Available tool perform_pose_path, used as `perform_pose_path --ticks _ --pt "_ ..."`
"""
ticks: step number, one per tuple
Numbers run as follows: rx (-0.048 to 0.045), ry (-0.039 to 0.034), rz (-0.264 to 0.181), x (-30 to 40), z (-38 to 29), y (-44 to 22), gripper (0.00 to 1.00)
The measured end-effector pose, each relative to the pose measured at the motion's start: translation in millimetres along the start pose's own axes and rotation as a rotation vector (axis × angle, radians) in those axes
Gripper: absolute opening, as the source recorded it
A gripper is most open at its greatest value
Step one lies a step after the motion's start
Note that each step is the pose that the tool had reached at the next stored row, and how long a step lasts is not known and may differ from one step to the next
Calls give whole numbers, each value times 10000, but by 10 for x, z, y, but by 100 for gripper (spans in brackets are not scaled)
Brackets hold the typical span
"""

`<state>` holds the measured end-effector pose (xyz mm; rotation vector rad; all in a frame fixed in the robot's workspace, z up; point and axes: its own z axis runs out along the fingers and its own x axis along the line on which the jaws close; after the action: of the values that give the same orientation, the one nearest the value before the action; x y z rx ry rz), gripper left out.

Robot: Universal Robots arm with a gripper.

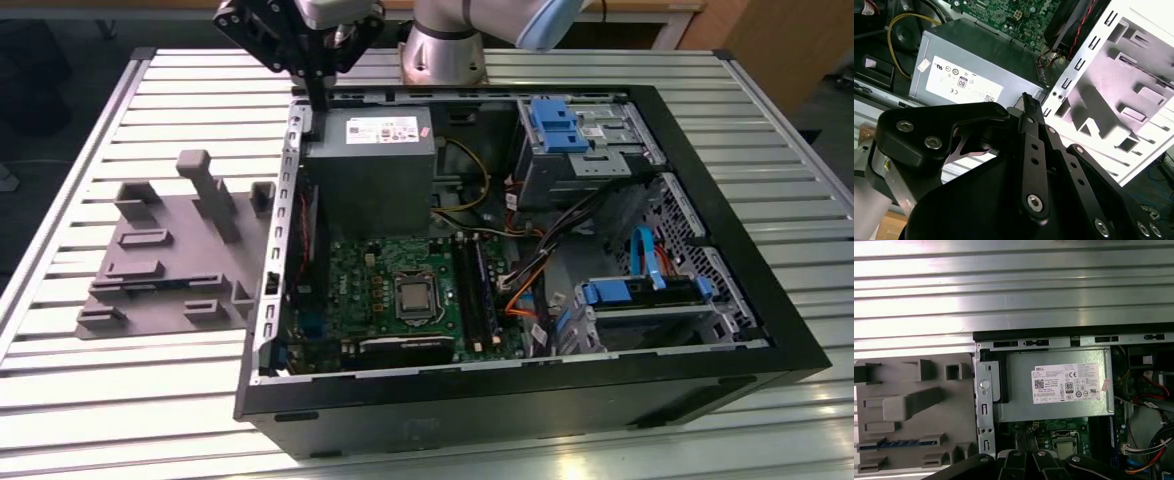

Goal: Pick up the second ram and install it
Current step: 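Reach for the second ram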

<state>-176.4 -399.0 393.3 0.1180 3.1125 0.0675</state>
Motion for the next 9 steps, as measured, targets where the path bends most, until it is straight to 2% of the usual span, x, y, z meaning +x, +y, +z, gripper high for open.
perform_pose_path --ticks 9 --pt "-1 -1 0 52 -1 -4 11"
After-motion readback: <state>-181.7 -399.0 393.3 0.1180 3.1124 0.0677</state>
